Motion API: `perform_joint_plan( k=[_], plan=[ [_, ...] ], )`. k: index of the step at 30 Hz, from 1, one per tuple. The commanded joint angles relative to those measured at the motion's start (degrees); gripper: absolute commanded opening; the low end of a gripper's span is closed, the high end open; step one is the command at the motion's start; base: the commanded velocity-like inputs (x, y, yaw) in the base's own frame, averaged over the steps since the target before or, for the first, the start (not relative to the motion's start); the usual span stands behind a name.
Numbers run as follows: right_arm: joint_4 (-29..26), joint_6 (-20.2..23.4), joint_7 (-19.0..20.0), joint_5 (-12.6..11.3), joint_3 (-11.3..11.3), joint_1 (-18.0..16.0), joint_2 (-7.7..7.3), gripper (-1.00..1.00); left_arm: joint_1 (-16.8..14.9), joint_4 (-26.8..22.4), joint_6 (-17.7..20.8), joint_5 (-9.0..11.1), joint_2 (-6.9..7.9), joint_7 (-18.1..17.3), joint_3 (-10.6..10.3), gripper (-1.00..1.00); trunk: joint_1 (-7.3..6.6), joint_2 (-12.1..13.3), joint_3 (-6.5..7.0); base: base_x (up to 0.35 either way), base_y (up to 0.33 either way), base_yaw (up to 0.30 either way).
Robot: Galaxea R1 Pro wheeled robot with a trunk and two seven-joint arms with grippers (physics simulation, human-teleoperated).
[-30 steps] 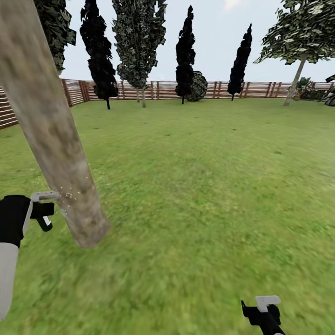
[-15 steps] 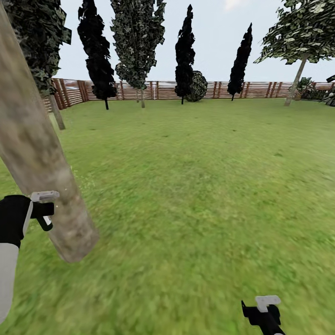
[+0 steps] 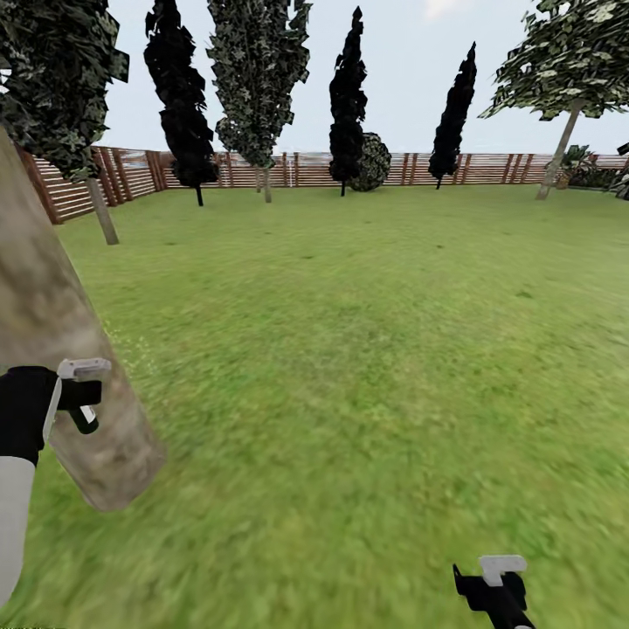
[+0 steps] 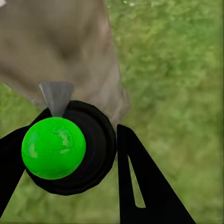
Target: In the garden, pick up the pesticide atomizer on the floor and spray pesticide onto both trees until each tree trunk is fully covered.
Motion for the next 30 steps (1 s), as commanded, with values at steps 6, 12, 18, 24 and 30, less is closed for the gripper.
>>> perform_joint_plan(
  k=[6,12,18,24,30],
  plan=[
    [0.0,0.0,0.0,0.0,0.0,0.0,0.0,1.0,0.0,0.0,-0.08,-0.03,0.01,0.12,0.22,-1.0,0.0,0.0,0.0,0.127,-0.25,0.271],
    [-0.01,0.0,0.0,0.0,0.0,0.0,0.0,1.0,2.67,0.97,-0.81,0.27,0.01,0.01,0.35,-1.0,0.0,0.0,0.0,0.127,-0.251,0.278],
    [-0.08,0.0,0.02,0.0,0.0,0.0,0.0,1.0,4.72,4.69,-1.77,0.16,0.01,0.0,0.64,-1.0,0.0,0.0,0.0,0.127,-0.251,0.278],
    [-0.09,0.0,0.09,0.0,0.0,0.0,0.0,1.0,4.74,14.54,-13.17,0.14,0.08,0.88,1.56,-1.0,0.0,0.0,0.0,0.196,-0.223,0.127],
    [-0.09,0.0,0.08,0.0,0.0,0.0,0.0,1.0,4.87,16.38,-13.76,-0.32,0.54,0.78,6.11,-1.0,0.0,0.0,0.0,0.198,-0.163,0.122]
  ],
)
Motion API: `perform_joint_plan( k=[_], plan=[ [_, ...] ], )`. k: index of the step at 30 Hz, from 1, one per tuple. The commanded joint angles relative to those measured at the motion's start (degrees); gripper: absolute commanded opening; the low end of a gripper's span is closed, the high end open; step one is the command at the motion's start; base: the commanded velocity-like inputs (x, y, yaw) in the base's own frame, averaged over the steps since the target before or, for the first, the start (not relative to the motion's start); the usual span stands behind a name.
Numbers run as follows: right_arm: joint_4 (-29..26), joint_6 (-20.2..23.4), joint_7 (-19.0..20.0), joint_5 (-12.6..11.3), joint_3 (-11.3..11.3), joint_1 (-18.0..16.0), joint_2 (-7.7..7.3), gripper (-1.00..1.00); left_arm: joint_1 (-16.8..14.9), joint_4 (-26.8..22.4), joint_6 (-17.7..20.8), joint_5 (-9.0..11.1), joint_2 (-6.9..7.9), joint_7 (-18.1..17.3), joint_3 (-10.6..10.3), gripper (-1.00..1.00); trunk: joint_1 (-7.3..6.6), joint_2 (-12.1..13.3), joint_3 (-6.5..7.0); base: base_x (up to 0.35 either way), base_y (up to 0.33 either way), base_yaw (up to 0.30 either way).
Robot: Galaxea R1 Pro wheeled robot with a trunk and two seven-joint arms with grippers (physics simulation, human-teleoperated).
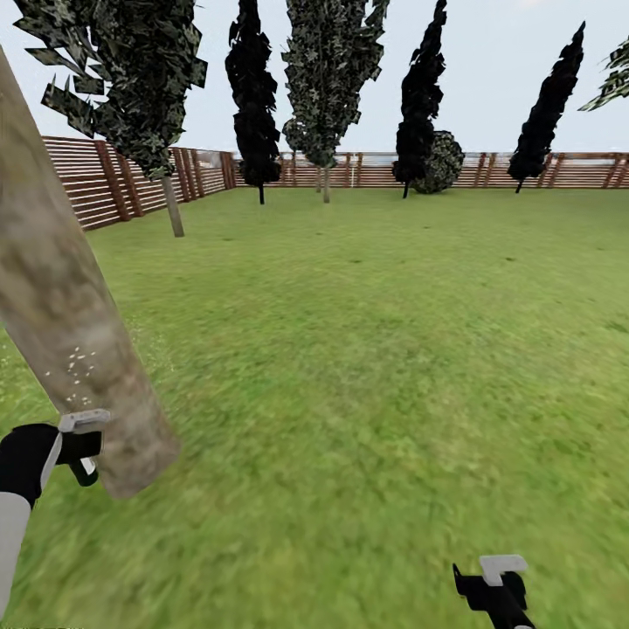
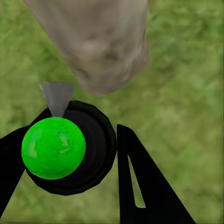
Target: In the garden, pick up the pesticide atomizer on the floor and spray pesticide onto both trees until each tree trunk is fully covered.
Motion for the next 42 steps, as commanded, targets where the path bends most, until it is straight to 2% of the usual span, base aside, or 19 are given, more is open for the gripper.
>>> perform_joint_plan(
  k=[1,3,4,5,8,9,13,22,38,42],
  plan=[
    [0.0,0.0,-0.01,0.0,0.01,0.0,0.0,1.0,0.59,-0.02,-0.02,-0.07,-0.13,0.01,-0.09,-1.0,0.0,0.0,0.0,0.038,-0.027,0.27],
    [0.0,0.0,0.0,0.0,0.01,0.0,0.0,1.0,2.22,-0.08,-0.89,0.1,-1.0,0.1,-0.22,-1.0,0.0,0.0,0.0,0.013,-0.009,0.275],
    [0.0,0.0,0.0,0.0,0.01,0.0,0.0,1.0,2.52,-0.04,-4.12,-0.05,-3.01,0.86,-0.15,-1.0,0.0,0.0,0.0,0.001,-0.001,0.277],
    [0.0,0.0,-0.07,0.0,0.06,0.0,0.07,1.0,2.59,-0.03,-5.57,0.38,-5.42,6.03,-0.14,-1.0,0.0,0.0,0.0,0.0,0.0,0.277],
    [0.11,0.0,-0.1,0.0,0.09,0.0,0.14,1.0,2.6,-0.03,-5.99,0.43,-8.97,11.29,-0.11,-1.0,0.0,0.0,0.0,0.0,0.0,0.277],
    [0.17,0.0,-0.15,0.0,0.09,0.0,0.16,1.0,2.6,-0.03,-6.07,0.43,-10.38,12.08,-0.11,-1.0,0.0,0.0,0.0,0.0,0.0,0.277],
    [0.27,0.0,-0.17,0.0,0.09,0.0,0.3,1.0,2.65,-0.66,-6.74,0.44,-13.22,11.82,-0.22,-1.0,0.0,0.0,0.0,0.0,0.0,0.277],
    [0.35,0.0,-0.19,0.0,0.09,0.0,0.44,1.0,2.64,-1.05,-6.99,0.45,-13.75,11.73,-0.27,-1.0,0.0,0.0,0.0,0.019,-0.008,0.278],
    [0.35,0.0,-0.17,0.0,0.09,0.0,0.44,1.0,2.63,-1.0,-6.99,0.44,-14.18,11.7,-0.33,-1.0,0.0,0.0,0.0,0.232,-0.161,0.278],
    [0.35,0.0,-0.17,0.0,0.09,0.0,0.44,1.0,2.65,-1.0,-6.99,0.3,-14.92,11.79,-0.43,-1.0,0.0,0.0,0.0,0.237,-0.17,0.278]
  ],
)
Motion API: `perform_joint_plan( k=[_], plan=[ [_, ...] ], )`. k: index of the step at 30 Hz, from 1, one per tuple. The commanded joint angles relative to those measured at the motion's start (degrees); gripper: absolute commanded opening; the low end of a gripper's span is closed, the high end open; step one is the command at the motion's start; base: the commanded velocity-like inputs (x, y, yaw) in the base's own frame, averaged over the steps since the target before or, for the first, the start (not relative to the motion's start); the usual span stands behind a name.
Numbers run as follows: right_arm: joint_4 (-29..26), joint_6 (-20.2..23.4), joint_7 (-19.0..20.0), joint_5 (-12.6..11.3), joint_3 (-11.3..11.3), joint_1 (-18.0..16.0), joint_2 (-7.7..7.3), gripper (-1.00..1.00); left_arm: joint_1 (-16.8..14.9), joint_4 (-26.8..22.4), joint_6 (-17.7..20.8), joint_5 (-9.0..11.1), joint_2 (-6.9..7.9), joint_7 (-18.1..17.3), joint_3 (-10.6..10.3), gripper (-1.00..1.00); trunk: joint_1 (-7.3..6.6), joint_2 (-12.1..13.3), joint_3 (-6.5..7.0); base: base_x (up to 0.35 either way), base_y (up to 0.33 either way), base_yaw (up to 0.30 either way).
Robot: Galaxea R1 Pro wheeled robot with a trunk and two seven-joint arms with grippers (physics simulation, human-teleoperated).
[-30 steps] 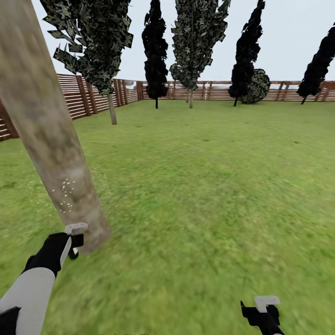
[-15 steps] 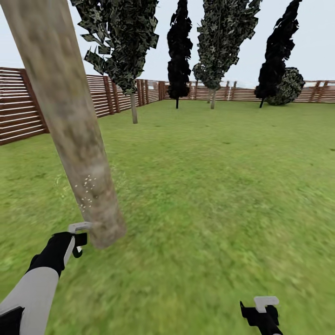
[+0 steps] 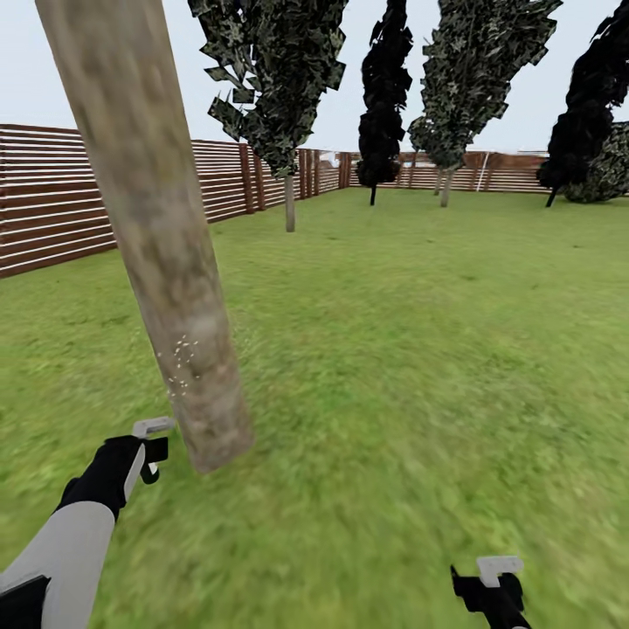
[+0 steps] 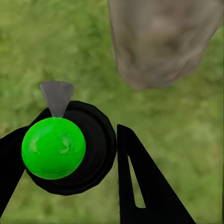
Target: In the garden, pick up the pesticide atomizer on the floor and spray pesticide onto both trees until each tree trunk is fully covered.
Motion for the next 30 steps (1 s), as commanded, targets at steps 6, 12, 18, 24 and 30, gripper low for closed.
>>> perform_joint_plan(
  k=[6,12,18,24,30],
  plan=[
    [0.0,0.0,0.0,0.0,0.0,0.0,-0.09,1.0,-0.02,-0.01,0.0,-0.14,-0.11,0.01,-0.02,-1.0,0.0,0.0,0.0,0.233,-0.186,0.067],
    [0.0,0.0,0.0,0.02,0.0,0.0,0.0,1.0,0.01,-0.01,0.0,-0.14,-0.19,0.01,-0.02,-1.0,0.0,0.0,0.0,0.191,-0.218,0.0],
    [0.09,0.0,0.0,0.07,0.0,0.0,0.0,1.0,0.0,-0.01,0.0,-0.14,-0.2,0.01,-0.02,-1.0,0.0,0.0,0.0,0.146,-0.243,0.0],
    [0.09,0.0,0.0,0.03,0.0,0.0,0.0,1.0,0.02,-0.01,0.0,-0.14,-0.2,0.01,-0.02,-1.0,0.0,0.0,0.0,0.129,-0.252,0.0],
    [0.09,0.02,0.0,0.03,0.0,0.0,0.07,1.0,0.01,-0.01,0.0,-0.14,-0.11,0.01,-0.02,-1.0,0.0,0.0,0.0,0.124,-0.253,0.095]
  ],
)
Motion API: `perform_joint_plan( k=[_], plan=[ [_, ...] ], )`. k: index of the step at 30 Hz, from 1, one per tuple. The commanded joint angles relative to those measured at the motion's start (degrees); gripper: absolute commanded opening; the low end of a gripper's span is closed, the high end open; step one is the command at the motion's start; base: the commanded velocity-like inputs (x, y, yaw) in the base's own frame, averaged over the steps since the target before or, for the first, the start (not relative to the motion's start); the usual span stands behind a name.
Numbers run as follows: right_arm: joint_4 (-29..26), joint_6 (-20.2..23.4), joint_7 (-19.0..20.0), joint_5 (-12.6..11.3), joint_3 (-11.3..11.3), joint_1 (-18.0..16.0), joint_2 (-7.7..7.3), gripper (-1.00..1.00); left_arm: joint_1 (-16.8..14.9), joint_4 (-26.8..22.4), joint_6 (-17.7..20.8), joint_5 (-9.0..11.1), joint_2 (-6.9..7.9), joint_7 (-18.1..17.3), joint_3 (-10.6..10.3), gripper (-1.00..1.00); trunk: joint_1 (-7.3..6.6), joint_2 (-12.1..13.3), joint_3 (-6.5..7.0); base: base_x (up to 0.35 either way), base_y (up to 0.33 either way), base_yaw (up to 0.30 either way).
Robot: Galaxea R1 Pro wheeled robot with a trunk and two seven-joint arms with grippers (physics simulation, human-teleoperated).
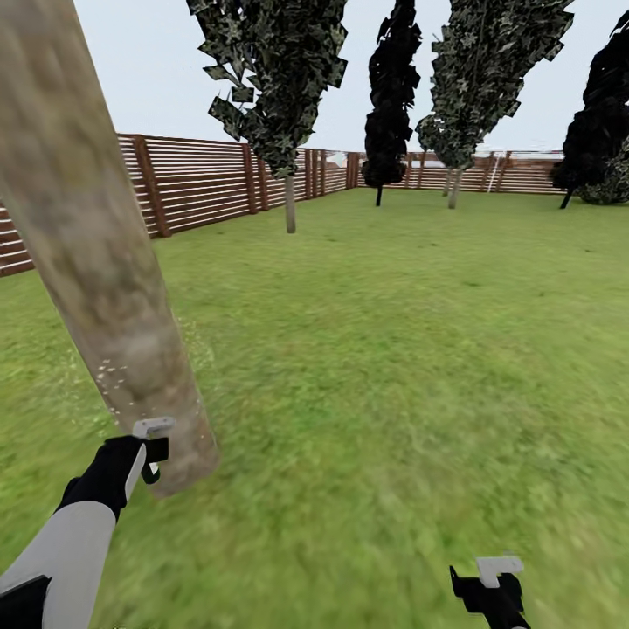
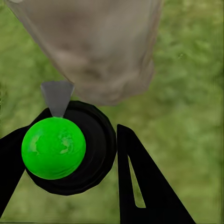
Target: In the garden, pick up the pesticide atomizer on the floor and spray pesticide onto both trees until each tree trunk is fully covered.
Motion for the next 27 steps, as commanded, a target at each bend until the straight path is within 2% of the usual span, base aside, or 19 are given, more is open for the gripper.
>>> perform_joint_plan(
  k=[1,27],
  plan=[
    [0.0,-0.01,0.0,-0.01,0.0,0.0,0.01,1.0,-0.02,0.0,0.0,-0.01,0.0,0.0,0.0,-1.0,0.0,0.0,0.0,0.124,-0.253,0.254],
    [0.0,0.0,0.0,0.02,0.0,0.0,0.02,1.0,-0.02,0.0,0.09,-0.01,-0.08,-0.08,0.0,-1.0,0.0,0.0,0.0,0.152,-0.249,0.273]
  ],
)
